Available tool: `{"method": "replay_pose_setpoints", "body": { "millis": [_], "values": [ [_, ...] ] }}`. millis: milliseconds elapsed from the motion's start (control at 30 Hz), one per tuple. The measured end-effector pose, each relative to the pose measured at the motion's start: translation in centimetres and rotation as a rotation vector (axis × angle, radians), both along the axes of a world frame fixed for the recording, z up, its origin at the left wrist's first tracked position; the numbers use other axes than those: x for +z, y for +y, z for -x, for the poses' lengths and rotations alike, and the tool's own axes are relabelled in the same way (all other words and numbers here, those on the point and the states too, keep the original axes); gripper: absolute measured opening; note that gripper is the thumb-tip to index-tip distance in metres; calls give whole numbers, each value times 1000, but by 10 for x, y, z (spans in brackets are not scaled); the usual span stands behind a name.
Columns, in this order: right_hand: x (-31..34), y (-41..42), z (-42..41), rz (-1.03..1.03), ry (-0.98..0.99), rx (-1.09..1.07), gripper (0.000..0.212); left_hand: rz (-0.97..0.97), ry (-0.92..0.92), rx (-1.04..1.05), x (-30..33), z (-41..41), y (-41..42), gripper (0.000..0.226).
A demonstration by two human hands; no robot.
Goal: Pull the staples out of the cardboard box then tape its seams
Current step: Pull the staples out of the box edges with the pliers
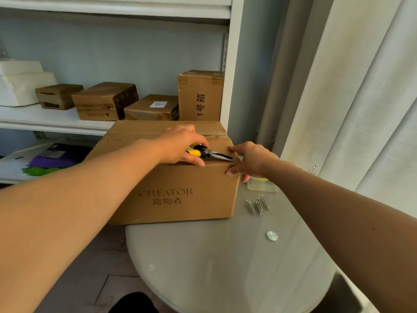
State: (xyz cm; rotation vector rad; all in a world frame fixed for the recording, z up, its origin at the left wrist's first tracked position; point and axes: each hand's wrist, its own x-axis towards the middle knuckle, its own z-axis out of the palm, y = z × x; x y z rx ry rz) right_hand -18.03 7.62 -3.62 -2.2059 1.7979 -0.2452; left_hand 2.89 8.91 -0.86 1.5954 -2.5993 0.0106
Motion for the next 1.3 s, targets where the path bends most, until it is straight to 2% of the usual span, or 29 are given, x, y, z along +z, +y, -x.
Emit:
{"method": "replay_pose_setpoints", "body": {
  "millis": [367, 533, 667, 767, 900, 1133, 1300],
  "values": [
    [-4, -1, 1, -10, -49, 12, 79, 1, -46, -20, 1, 5, -4, 59],
    [-2, 0, -2, -4, -18, 11, 78, 77, -65, 6, -3, 7, 1, 53],
    [0, 4, -3, -8, -22, 4, 77, -26, 114, 16, -14, 4, 4, 43],
    [1, 7, -3, -6, -19, 3, 76, -12, 143, 17, -15, 6, 4, 41],
    [1, 6, -4, -4, 1, -9, 73, -32, 378, 16, -17, 4, 9, 39],
    [-3, 2, 0, -13, -49, 22, 80, -36, 47, 20, -10, 2, 3, 50],
    [-3, 0, 0, -7, -13, 16, 80, 16, -68, -36, 0, 0, -2, 54]
  ]
}}
